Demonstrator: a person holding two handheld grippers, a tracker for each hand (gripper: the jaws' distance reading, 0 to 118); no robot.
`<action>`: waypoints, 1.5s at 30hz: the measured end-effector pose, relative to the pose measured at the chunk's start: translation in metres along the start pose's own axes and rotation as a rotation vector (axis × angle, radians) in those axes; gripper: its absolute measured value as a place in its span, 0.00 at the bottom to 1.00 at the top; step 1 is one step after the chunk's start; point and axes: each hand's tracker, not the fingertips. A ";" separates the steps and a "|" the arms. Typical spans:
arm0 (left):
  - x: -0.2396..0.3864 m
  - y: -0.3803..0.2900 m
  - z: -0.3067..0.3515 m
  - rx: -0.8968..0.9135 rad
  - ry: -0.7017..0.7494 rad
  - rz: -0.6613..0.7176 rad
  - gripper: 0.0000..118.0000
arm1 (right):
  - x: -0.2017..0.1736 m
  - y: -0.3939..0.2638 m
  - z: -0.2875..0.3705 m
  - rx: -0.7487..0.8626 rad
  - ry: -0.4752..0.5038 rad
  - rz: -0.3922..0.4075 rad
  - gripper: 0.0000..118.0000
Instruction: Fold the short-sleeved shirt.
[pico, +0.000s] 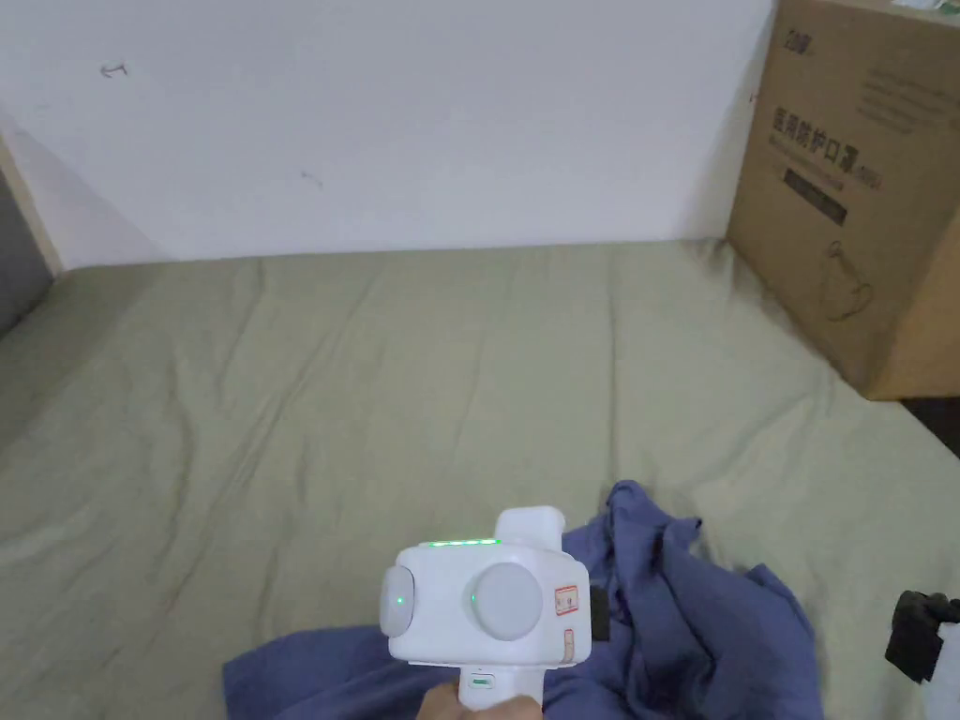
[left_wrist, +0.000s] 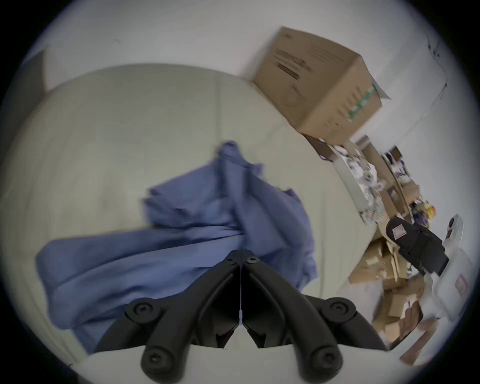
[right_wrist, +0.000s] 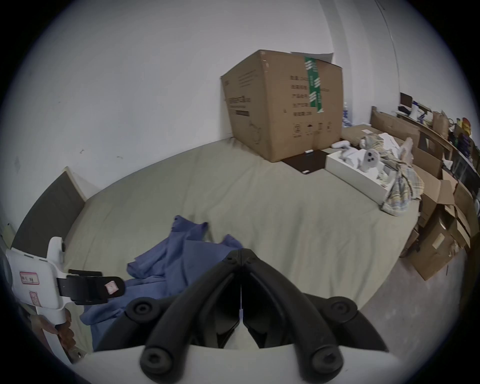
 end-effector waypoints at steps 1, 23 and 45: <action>-0.013 -0.007 0.011 0.023 0.015 -0.002 0.00 | -0.005 -0.001 0.000 -0.003 0.012 0.005 0.00; -0.242 -0.022 -0.009 -0.123 0.451 0.416 0.86 | -0.040 -0.019 -0.042 -0.132 0.043 0.104 0.00; -0.202 -0.015 0.072 0.097 0.424 0.403 0.02 | -0.177 0.094 -0.229 -0.570 0.507 0.386 0.63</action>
